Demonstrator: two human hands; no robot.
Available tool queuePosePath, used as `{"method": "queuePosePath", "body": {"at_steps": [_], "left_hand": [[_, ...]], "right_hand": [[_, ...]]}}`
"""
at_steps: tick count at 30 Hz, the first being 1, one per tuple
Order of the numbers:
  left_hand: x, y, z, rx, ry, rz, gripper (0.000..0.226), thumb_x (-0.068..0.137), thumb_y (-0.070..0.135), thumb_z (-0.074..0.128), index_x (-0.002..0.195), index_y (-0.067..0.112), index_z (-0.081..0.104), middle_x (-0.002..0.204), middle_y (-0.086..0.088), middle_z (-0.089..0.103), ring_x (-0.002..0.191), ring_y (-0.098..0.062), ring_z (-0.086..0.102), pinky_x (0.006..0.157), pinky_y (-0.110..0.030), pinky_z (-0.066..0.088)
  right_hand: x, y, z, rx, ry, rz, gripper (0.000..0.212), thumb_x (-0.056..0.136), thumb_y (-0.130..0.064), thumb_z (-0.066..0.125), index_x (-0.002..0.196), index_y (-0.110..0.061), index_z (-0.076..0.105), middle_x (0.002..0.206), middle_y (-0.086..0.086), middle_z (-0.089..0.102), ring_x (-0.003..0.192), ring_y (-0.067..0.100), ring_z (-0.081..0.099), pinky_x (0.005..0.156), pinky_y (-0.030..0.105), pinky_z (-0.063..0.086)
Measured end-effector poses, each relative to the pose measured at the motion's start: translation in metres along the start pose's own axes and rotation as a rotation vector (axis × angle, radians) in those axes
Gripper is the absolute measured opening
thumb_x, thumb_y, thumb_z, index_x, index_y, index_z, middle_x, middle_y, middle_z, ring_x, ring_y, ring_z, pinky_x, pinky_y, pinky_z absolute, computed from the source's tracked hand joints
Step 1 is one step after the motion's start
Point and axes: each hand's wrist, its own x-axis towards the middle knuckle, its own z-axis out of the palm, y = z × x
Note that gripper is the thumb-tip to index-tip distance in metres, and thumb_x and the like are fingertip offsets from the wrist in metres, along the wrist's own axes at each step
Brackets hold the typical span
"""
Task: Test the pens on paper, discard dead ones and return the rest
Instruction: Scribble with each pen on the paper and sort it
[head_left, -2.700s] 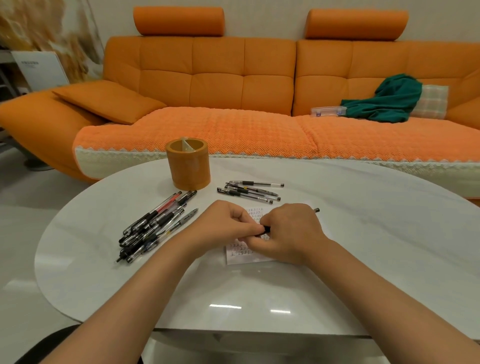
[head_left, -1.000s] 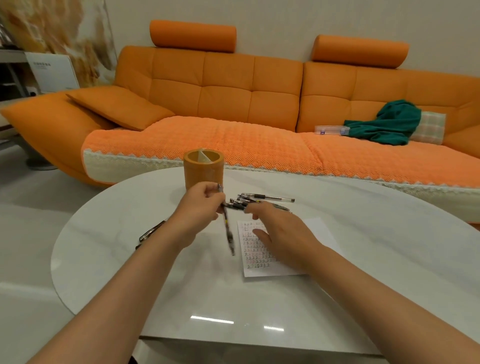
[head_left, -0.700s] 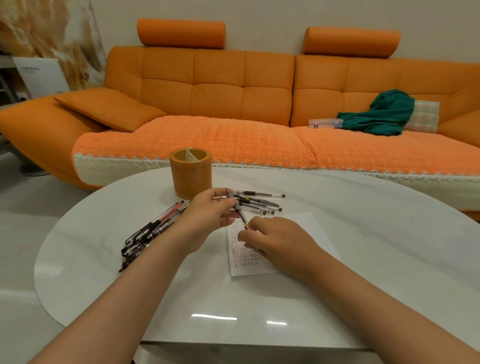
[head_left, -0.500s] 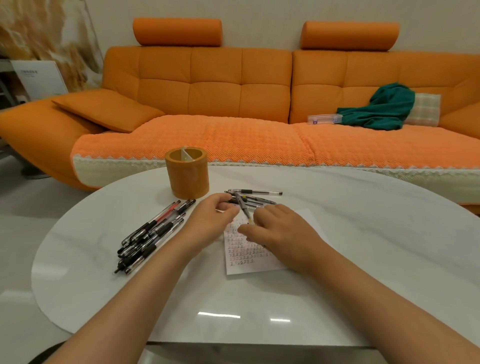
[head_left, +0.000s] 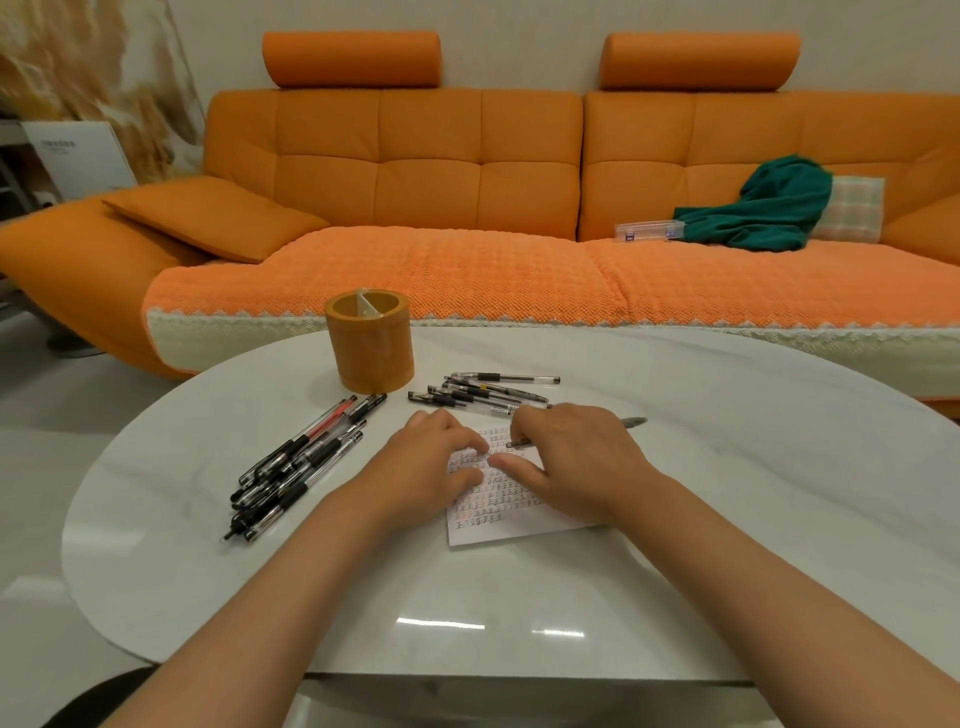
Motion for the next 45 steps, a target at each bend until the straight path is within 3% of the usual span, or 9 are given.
{"method": "queuePosePath", "body": {"at_steps": [3,8,14,20,26,30,34,39,45], "left_hand": [[0.0,-0.001,0.001,0.012,0.003,0.014,0.035,0.095,0.046,0.06,0.13,0.042,0.057,0.126,0.012,0.048,0.125,-0.01,0.036,0.107,-0.039,0.037],[0.002,-0.004,0.002,0.01,0.002,0.022,0.034,0.096,0.045,0.06,0.13,0.042,0.057,0.127,0.013,0.047,0.126,-0.01,0.035,0.108,-0.038,0.036],[0.003,-0.005,0.002,0.004,-0.008,0.012,0.035,0.096,0.046,0.059,0.13,0.043,0.055,0.126,0.015,0.046,0.126,-0.01,0.035,0.109,-0.039,0.036],[0.003,-0.005,0.001,-0.001,-0.016,0.009,0.035,0.095,0.05,0.058,0.13,0.043,0.055,0.126,0.015,0.045,0.124,-0.009,0.034,0.108,-0.041,0.036],[0.002,-0.007,0.001,0.012,-0.02,0.016,0.042,0.088,0.061,0.06,0.127,0.046,0.055,0.127,0.015,0.046,0.125,-0.009,0.035,0.107,-0.041,0.038],[0.003,-0.006,-0.001,0.031,-0.032,0.008,0.047,0.087,0.062,0.062,0.13,0.045,0.053,0.128,0.014,0.045,0.125,-0.01,0.034,0.106,-0.04,0.037],[0.003,-0.007,-0.002,0.042,-0.029,0.01,0.048,0.087,0.062,0.062,0.131,0.045,0.053,0.127,0.014,0.044,0.125,-0.01,0.033,0.107,-0.039,0.035],[0.002,-0.007,-0.002,0.045,-0.03,0.002,0.05,0.087,0.061,0.063,0.132,0.045,0.052,0.129,0.013,0.044,0.127,-0.011,0.033,0.108,-0.039,0.034],[0.003,-0.006,-0.003,0.055,-0.04,0.003,0.051,0.087,0.061,0.063,0.134,0.043,0.052,0.133,0.011,0.044,0.129,-0.013,0.033,0.107,-0.037,0.033]], "right_hand": [[-0.003,-0.003,0.006,-0.05,0.05,-0.056,0.043,0.094,-0.049,0.033,0.065,-0.02,0.047,0.053,-0.003,0.049,0.051,0.017,0.045,0.048,0.03,0.023],[-0.004,-0.009,0.016,-0.074,0.094,-0.043,0.033,0.084,-0.033,0.04,0.055,-0.017,0.037,0.043,-0.002,0.037,0.04,0.02,0.033,0.043,0.024,0.022],[-0.005,-0.009,0.016,0.012,0.118,-0.141,0.027,0.09,-0.044,0.046,0.079,-0.022,0.056,0.066,-0.008,0.055,0.051,0.017,0.049,0.044,0.027,0.036],[0.0,-0.006,0.013,0.06,0.215,-0.229,0.041,0.07,0.007,0.053,0.105,-0.013,0.059,0.082,0.007,0.051,0.045,0.027,0.038,0.031,0.03,0.031],[-0.002,-0.007,-0.002,0.032,0.444,-0.344,0.028,0.096,-0.02,0.045,0.09,-0.004,0.067,0.085,0.014,0.058,0.071,0.026,0.047,0.059,0.032,0.036],[-0.006,-0.004,-0.002,0.149,0.495,-0.212,0.051,0.104,-0.044,0.036,0.093,-0.009,0.071,0.062,0.001,0.061,0.053,0.023,0.056,0.048,0.03,0.043],[-0.01,-0.01,0.003,0.662,0.381,0.143,0.031,0.099,-0.034,0.054,0.122,-0.018,0.068,0.095,-0.007,0.075,0.079,0.008,0.069,0.07,0.027,0.055],[-0.014,-0.016,0.0,1.113,0.211,0.453,0.007,0.09,-0.009,0.064,0.085,-0.008,0.059,0.065,0.007,0.069,0.052,0.017,0.063,0.046,0.028,0.046],[-0.018,-0.019,-0.002,1.366,-0.092,0.509,0.011,0.091,0.001,0.052,0.094,-0.006,0.06,0.079,0.019,0.072,0.057,0.026,0.062,0.043,0.027,0.041]]}}
